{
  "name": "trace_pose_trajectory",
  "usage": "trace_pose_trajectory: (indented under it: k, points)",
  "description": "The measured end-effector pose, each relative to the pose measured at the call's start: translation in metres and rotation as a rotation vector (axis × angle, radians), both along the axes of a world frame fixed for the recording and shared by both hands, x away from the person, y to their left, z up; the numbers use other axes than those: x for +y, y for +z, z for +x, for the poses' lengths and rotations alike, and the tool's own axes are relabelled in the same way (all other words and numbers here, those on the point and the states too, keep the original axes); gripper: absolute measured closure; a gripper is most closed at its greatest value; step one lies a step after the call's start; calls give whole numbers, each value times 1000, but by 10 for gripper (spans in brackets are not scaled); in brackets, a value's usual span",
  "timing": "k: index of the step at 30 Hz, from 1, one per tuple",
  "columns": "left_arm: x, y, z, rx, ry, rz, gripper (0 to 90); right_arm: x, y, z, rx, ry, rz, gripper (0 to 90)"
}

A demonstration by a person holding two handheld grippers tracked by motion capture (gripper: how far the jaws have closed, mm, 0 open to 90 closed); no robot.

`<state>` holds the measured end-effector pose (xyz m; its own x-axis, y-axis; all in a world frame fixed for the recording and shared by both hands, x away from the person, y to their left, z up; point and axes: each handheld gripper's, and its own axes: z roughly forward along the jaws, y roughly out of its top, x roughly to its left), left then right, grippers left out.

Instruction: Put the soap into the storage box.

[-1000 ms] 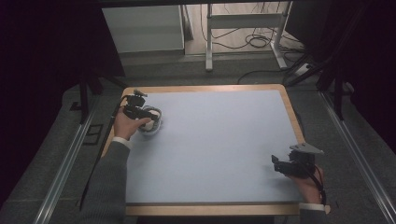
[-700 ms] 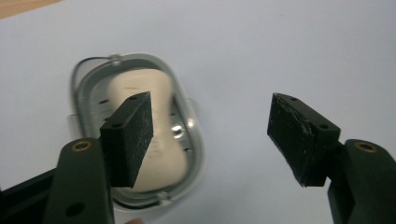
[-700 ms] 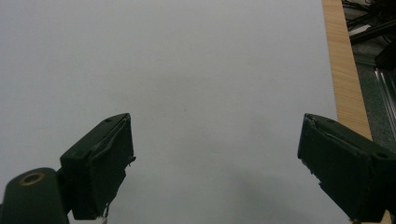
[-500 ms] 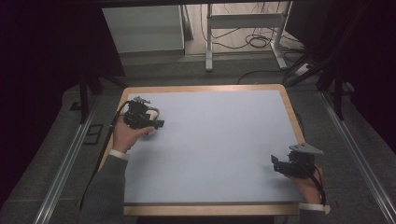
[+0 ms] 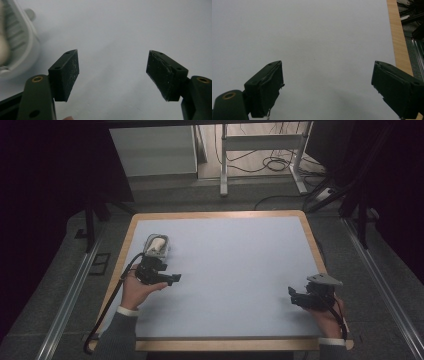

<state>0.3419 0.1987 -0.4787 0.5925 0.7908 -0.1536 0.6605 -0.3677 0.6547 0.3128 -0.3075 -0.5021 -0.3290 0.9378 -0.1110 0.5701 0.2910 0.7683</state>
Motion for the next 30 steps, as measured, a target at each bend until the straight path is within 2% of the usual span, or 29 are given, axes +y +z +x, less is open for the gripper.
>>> trace_pose_trajectory:
  k: [4,9,11,12,13,14,15,24,30]
  points:
    - [-2,-11,-6,5,7,1,266,0,0,0,0,1,1,102]
    - [-6,-28,-13,33,-9,-4,258,0,0,0,-2,0,-1,102]
    - [-6,-30,-14,34,-7,-11,258,0,0,0,-3,1,-3,102]
    - [-6,-37,-16,49,-11,-12,259,0,1,-1,-2,2,-4,102]
    - [-6,-39,-16,52,-11,7,258,0,1,0,-3,3,-5,102]
    - [-6,-39,-16,52,-11,7,255,0,1,0,-3,3,-5,102]
    - [-6,-41,-17,52,4,29,256,-1,1,0,-5,2,-5,102]
    - [-4,-40,-18,44,10,4,254,-2,4,-2,-18,5,1,102]
    - [-1,-39,-19,34,24,9,252,-2,8,-3,-39,24,20,102]
